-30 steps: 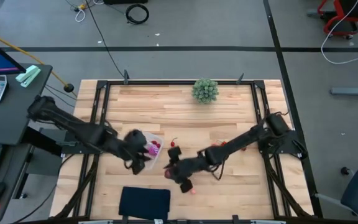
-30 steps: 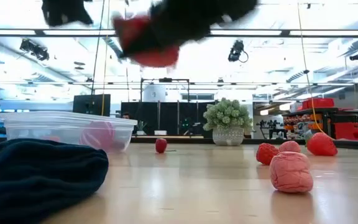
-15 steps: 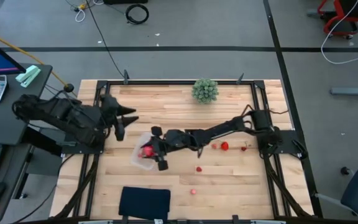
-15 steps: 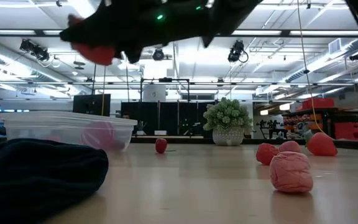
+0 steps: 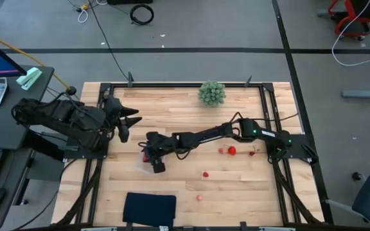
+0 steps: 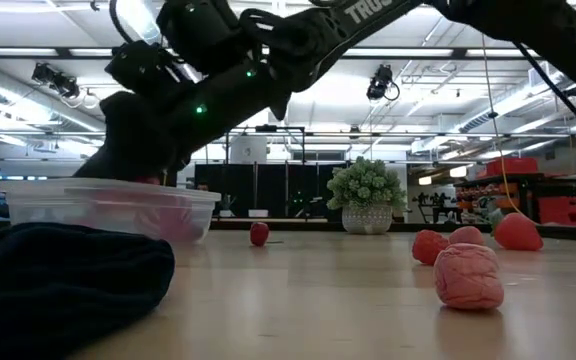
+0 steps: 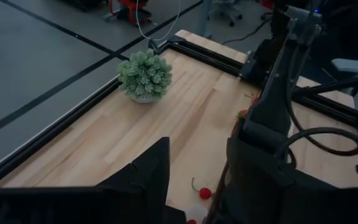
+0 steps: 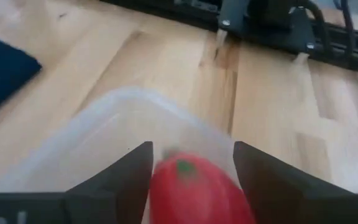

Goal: Pick and placing Produce into tupperware
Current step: Put the red dragon fruit into the transparent bin, then put the red cherry into the transparent bin

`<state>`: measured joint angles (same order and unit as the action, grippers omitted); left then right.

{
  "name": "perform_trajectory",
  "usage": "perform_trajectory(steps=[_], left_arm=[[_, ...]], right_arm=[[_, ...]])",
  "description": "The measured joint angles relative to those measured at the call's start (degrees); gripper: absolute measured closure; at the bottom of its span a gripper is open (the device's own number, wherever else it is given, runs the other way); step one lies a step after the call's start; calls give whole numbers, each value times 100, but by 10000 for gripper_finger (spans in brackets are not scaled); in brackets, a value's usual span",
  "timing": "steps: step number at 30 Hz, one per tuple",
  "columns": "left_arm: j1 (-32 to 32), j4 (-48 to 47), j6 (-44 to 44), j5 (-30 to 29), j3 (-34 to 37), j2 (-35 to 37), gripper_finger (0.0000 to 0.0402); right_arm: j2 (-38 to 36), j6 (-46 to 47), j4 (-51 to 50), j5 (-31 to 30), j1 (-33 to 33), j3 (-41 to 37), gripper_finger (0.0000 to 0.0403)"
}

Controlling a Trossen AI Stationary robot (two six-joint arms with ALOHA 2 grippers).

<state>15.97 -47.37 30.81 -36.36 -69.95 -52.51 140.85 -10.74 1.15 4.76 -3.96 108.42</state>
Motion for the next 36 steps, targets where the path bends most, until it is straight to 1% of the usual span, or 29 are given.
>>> perform_trajectory(steps=[5, 9, 11, 12, 16, 17, 18, 20, 22, 24, 28, 31, 34, 36], left_arm=[[0, -122, 3, -1, 2, -2, 237], [0, -166, 79, 0, 2, -2, 238], [0, -218, 150, 0, 2, -2, 239], [0, -234, 155, 0, 2, -2, 239], [0, -245, 162, 0, 4, -4, 239], [0, -243, 160, 0, 4, -4, 239], [0, -246, 162, 0, 4, -4, 239], [0, -243, 162, 0, 4, -4, 239], [0, -239, 167, -1, 4, -29, 239], [0, -243, 166, 1, 8, -61, 240], [0, -250, 155, 2, 9, -180, 241], [0, -256, 151, 13, 9, -287, 240], [0, -259, 150, 13, 9, -377, 241], [0, -278, 123, 14, 11, -414, 241]], right_arm=[[-148, -26, -11, -3, 18, 9, 151], [-621, -174, -490, -365, 38, 2, 148], [-1033, -183, -1061, -463, 41, 9, 151], [-1264, -153, -1505, -465, 39, 15, 153], [-2025, 215, -3697, -429, 29, 14, 160], [-2163, 331, -4093, -428, 29, -26, 161], [-2280, 456, -4356, -438, 27, -102, 163], [-2506, 727, -4503, -449, 13, -403, 166], [-2664, 921, -4250, -488, 4, -881, 169], [-2745, 1032, -3708, -506, -28, -1453, 172], [-2770, 1009, -2078, -504, -62, -2678, 177], [-2708, 921, -989, -734, -56, -3335, 179], [-2710, 877, -459, -1036, -25, -3767, 180], [-2710, 895, -439, -1079, 2, -3909, 180]])
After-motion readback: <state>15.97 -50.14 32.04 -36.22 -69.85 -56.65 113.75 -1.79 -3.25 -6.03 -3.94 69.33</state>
